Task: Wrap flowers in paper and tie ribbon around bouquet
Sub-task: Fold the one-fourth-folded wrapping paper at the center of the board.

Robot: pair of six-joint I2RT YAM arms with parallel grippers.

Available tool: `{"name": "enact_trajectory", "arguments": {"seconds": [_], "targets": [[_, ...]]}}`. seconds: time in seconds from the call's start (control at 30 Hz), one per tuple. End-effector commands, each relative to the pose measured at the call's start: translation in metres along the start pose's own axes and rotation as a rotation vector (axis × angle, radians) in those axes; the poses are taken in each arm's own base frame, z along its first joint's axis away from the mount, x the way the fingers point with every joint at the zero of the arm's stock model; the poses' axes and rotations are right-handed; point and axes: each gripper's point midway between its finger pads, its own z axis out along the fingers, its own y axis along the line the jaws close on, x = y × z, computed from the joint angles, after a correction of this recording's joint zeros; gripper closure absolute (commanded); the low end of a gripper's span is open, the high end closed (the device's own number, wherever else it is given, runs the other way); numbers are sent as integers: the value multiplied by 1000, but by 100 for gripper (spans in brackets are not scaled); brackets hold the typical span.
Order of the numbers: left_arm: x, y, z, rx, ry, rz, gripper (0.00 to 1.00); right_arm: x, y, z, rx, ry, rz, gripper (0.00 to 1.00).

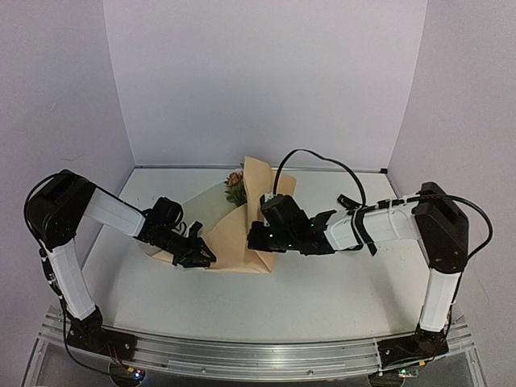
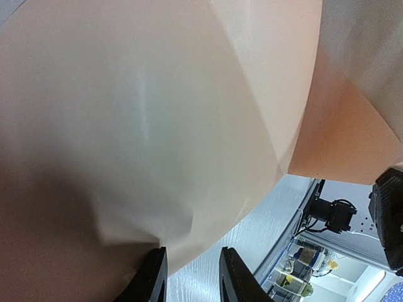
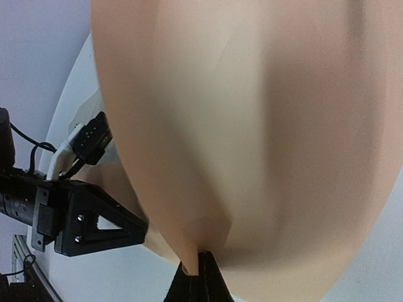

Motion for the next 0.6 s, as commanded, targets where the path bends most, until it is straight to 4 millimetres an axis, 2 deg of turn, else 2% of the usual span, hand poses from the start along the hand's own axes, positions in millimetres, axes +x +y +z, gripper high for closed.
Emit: {"name": "enact_trajectory", "arguments": {"seconds": [0.0, 0.33, 0.57], "targets": [[-9, -6, 5, 21, -22, 43, 69, -2, 13, 15, -30, 14, 34, 100], [-11, -15, 0, 35, -39, 56, 69, 12, 9, 46, -31, 73, 59, 100], [-25, -42, -16, 65, -97, 83, 65, 17, 5, 56, -28, 94, 66, 100]]}}
